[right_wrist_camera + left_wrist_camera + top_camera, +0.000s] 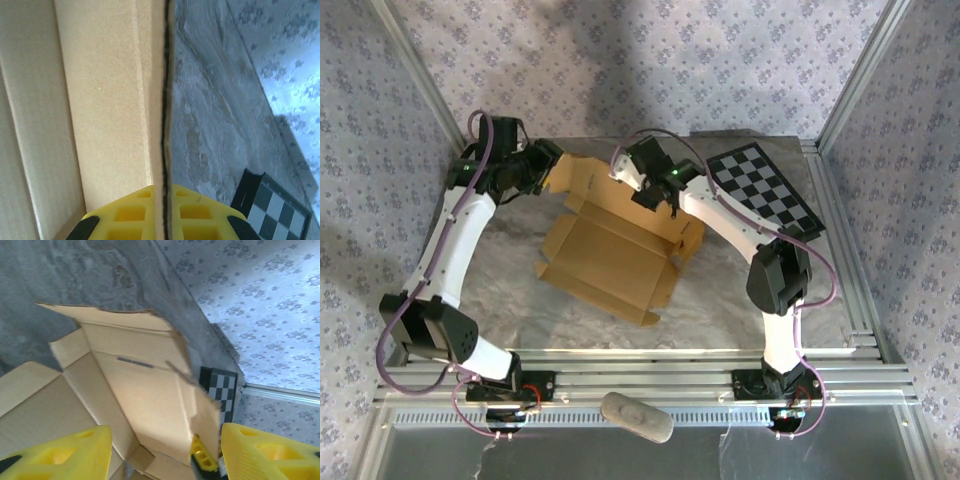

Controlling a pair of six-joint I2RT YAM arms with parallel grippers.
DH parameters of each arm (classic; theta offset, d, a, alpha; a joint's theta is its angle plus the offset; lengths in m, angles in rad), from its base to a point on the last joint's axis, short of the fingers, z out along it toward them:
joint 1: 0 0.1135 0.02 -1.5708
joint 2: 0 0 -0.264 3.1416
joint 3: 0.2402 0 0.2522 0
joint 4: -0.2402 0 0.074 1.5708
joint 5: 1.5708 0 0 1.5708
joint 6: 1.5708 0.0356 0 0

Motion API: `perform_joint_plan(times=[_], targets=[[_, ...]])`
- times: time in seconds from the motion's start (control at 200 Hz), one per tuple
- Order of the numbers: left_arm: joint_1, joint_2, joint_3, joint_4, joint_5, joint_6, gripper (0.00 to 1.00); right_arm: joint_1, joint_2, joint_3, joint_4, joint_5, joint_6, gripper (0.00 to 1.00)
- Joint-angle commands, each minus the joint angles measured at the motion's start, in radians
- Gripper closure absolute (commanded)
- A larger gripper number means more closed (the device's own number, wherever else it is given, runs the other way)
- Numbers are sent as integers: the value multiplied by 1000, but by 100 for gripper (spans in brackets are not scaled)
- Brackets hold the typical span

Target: Fold the paper box

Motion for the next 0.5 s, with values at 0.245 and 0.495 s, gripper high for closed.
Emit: perform_joint_plan(times=[0.245, 0.495], targets=[[20, 151, 140, -40, 85, 50, 46, 58, 49, -30, 108, 40, -115, 100], [23, 142, 72, -44, 120, 94, 47, 80, 47, -28, 107, 49, -122, 100]])
